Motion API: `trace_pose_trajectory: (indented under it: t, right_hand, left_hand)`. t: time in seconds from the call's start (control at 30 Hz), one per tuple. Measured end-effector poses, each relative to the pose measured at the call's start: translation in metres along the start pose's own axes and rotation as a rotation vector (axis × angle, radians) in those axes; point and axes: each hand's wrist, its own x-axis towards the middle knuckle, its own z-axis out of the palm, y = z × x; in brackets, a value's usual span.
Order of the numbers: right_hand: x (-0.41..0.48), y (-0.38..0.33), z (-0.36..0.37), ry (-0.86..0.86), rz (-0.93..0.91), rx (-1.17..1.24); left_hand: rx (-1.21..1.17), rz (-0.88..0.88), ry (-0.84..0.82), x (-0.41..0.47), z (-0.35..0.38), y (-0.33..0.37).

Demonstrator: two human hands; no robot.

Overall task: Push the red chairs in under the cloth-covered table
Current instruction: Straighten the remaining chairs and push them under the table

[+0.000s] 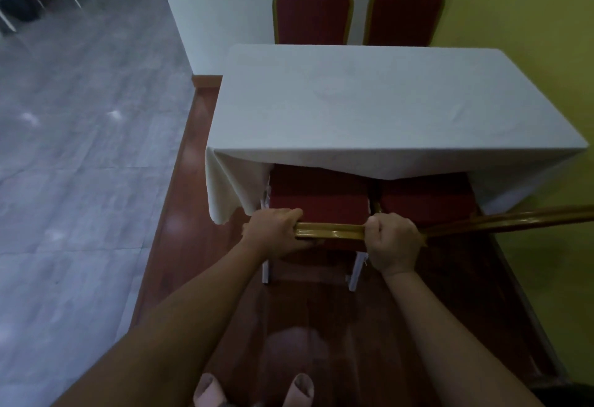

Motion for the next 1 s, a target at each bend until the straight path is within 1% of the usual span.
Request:
trace_pose_trajectory:
  t: [0.13, 0.3, 0.47, 0.63, 0.73, 0.87, 1.0]
  right_hand:
    - [0.004, 0.016, -0.005, -0.047, -0.043, 0.026]
    - [0.008, 0.039, -0.011, -0.100, 0.001, 0.022]
    - [0.004, 0.034, -0.011, -0.082, 0.094, 0.018]
    - [-0.001, 0.022, -0.016, -0.067, 0.185, 0.034]
    - [-0.001, 0.008, -0.020, -0.065, 0.282, 0.063]
    - [0.002, -0.004, -0.023, -0.114, 0.422, 0.061]
    - [0.005, -0.019, -0.017, -0.069, 0.614, 0.037]
  left_hand:
    - [0.004, 0.012, -0.002, 0.004, 0.004, 0.009]
    - [0.002, -0.019, -0.086, 0.012, 0.009, 0.030]
    - [-0.003, -0.025, -0.130, 0.011, 0.005, 0.029]
    - [-0.090, 0.022, -0.154, 0.007, 0.000, 0.021]
    - [-0.137, 0.050, -0.176, 0.003, 0.000, 0.011]
    - [-0.210, 0.159, -0.247, 0.005, -0.002, -0.001]
    - [-0.232, 0.360, -0.368, 0.021, -0.008, -0.022]
